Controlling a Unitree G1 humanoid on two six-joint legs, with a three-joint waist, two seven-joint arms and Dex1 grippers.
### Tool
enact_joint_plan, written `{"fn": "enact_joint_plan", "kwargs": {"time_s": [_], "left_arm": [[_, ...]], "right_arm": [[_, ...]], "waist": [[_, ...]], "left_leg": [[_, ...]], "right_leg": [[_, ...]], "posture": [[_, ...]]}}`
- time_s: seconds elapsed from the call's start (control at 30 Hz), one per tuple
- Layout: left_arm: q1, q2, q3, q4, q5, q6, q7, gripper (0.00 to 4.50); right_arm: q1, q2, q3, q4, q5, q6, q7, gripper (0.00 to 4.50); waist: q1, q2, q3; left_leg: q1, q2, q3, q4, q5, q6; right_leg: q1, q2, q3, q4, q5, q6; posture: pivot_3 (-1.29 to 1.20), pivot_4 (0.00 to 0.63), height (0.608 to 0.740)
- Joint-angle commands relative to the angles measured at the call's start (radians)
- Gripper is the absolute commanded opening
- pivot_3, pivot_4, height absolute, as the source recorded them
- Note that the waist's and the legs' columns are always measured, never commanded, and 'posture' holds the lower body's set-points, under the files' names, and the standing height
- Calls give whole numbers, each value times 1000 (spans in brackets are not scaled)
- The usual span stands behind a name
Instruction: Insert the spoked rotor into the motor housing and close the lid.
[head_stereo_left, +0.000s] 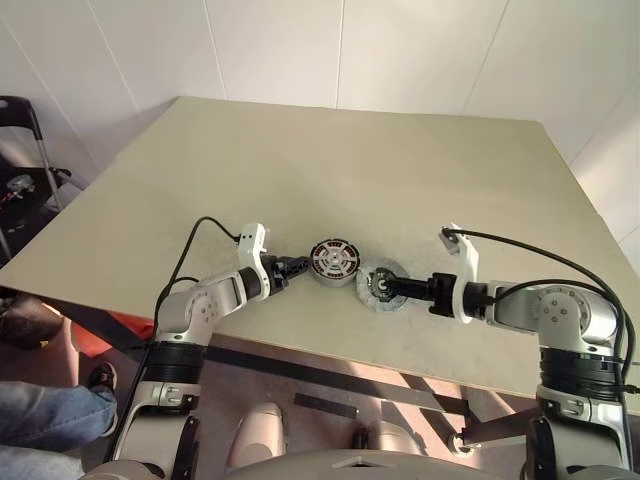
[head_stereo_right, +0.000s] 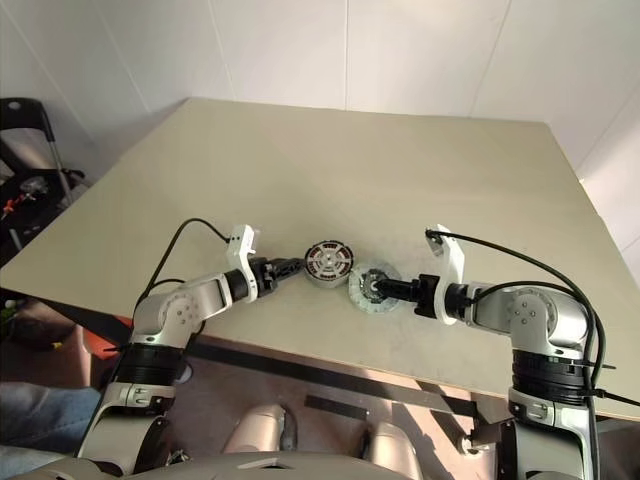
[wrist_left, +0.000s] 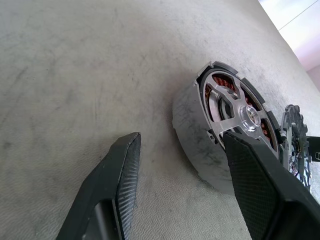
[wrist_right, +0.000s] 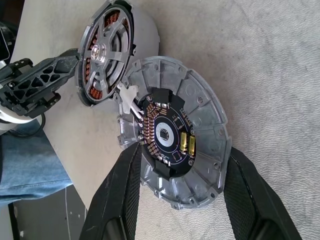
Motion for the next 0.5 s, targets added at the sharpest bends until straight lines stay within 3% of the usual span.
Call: {"fn": "enact_joint_plan", "kwargs": {"time_s": [0.03,0.2,0.5], "left_arm": [[-13,7,1,7,12,-12,-1,2765],[-14,7,3,14,16,-15,-1,2765],[-18,10,17,34,17,-28,7,2765]], "right_arm": [[-38,7,-59,-35,45,44,3,2678],[-103,8,-100,-89,110,125,22,2678],[-169,-29,-63,-125,265,129,-22,2678]], "waist": [[0,0,0],[-1,0,0],[0,0,0]], "left_leg": [[0,0,0,0,0,0],[0,0,0,0,0,0],[0,0,0,0,0,0]], "right_leg": [[0,0,0,0,0,0],[-1,0,0,1,0,0],[0,0,0,1,0,-1]], "posture": [[0,0,740],[0,0,740],[0,0,740]]}}
